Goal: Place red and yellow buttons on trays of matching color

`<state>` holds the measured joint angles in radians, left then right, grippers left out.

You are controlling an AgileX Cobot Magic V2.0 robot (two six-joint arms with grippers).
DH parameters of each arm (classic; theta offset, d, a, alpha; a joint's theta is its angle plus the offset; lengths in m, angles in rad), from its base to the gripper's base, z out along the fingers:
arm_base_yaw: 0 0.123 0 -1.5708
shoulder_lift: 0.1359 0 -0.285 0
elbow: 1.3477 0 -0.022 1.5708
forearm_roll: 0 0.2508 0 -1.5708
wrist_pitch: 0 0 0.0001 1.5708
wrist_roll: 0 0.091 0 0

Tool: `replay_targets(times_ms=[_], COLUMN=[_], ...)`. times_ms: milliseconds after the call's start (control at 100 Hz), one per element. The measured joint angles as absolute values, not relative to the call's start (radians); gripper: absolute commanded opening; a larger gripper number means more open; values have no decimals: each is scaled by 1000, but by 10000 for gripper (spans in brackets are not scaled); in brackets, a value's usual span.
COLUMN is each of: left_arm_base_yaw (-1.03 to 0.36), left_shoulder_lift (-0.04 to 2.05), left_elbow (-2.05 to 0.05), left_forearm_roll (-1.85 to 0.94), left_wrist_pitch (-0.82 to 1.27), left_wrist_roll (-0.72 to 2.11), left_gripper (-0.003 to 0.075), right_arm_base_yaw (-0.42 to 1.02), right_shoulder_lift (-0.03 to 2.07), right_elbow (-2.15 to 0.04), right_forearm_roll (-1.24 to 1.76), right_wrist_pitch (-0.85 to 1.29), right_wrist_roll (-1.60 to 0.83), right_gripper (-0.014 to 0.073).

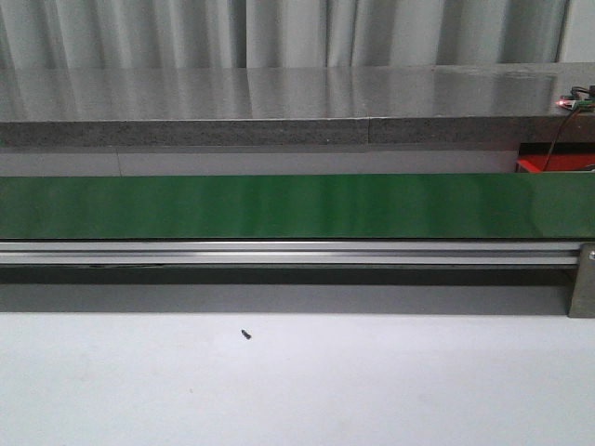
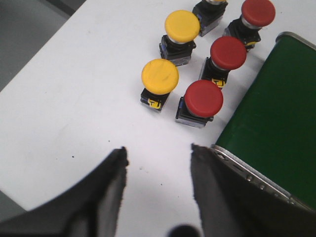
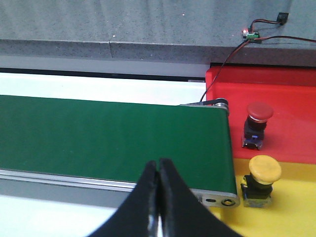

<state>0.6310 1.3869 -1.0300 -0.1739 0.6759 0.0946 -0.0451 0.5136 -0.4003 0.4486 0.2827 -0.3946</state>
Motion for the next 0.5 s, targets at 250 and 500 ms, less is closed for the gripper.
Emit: replay_targets(times_ms=[250, 500], left_arm_base_yaw=[631, 631], left_shoulder_lift=[1565, 1737], left_elbow=[-1162, -1296], left_forearm_roll=[-176, -219], left_wrist_pitch=[719, 778], left_wrist_roll=[40, -5], left_gripper=[496, 490], right_arm_base_yaw=[-45, -45], right_shoulder_lift=[514, 514], right_elbow=[-400, -400], right_forearm_roll=[449, 449], right_wrist_pitch=[280, 276], right_wrist_roll=[-395, -395], right_gripper=[-122, -122])
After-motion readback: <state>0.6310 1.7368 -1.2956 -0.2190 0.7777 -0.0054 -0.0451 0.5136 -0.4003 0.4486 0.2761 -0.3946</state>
